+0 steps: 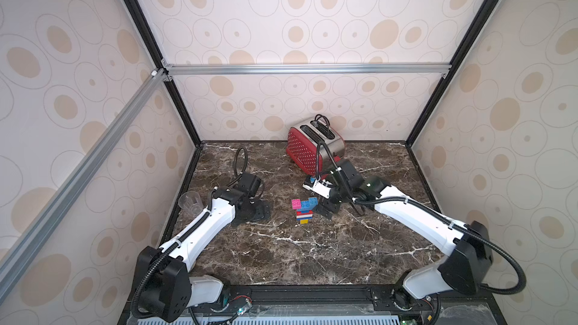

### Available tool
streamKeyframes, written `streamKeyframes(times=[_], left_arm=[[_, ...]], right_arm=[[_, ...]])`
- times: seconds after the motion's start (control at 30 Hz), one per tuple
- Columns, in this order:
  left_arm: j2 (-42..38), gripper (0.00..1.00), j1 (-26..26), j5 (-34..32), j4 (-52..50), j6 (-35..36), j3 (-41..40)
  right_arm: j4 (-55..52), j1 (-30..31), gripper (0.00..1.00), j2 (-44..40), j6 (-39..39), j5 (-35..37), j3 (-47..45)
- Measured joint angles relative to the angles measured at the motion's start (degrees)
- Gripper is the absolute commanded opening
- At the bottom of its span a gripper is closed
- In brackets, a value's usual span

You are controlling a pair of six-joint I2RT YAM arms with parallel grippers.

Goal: Assemble a carrot with lego
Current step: Assemble the lego brick with the lego brick, then adjust the lego brick at the center of the board.

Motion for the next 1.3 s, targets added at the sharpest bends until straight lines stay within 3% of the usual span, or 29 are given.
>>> streamKeyframes(times=[0.17,0.6,0.93,1.3], left_arm=[[0.7,0.99,0.0,0.0,0.0,0.0,0.6],[2.0,0.99,0.0,0.0,0.1,0.0,2.1],[2.0,0.99,0.0,0.0,0.0,0.0,2.1],[2.0,0.99,0.0,-0.7,0.0,0.0,2.1]], right_arm=[[9.9,-7.3,1.00,-3.8,4.3,-8.6,-10.7],[39.0,-11.2,0.91,4.3,7.5,-30.4,-26.3],[55.4,-12.1,0.80,15.5,10.9,-40.7,-26.4],[65.8,-12.1,0.68,20.0,14.1,-44.8,-26.3]])
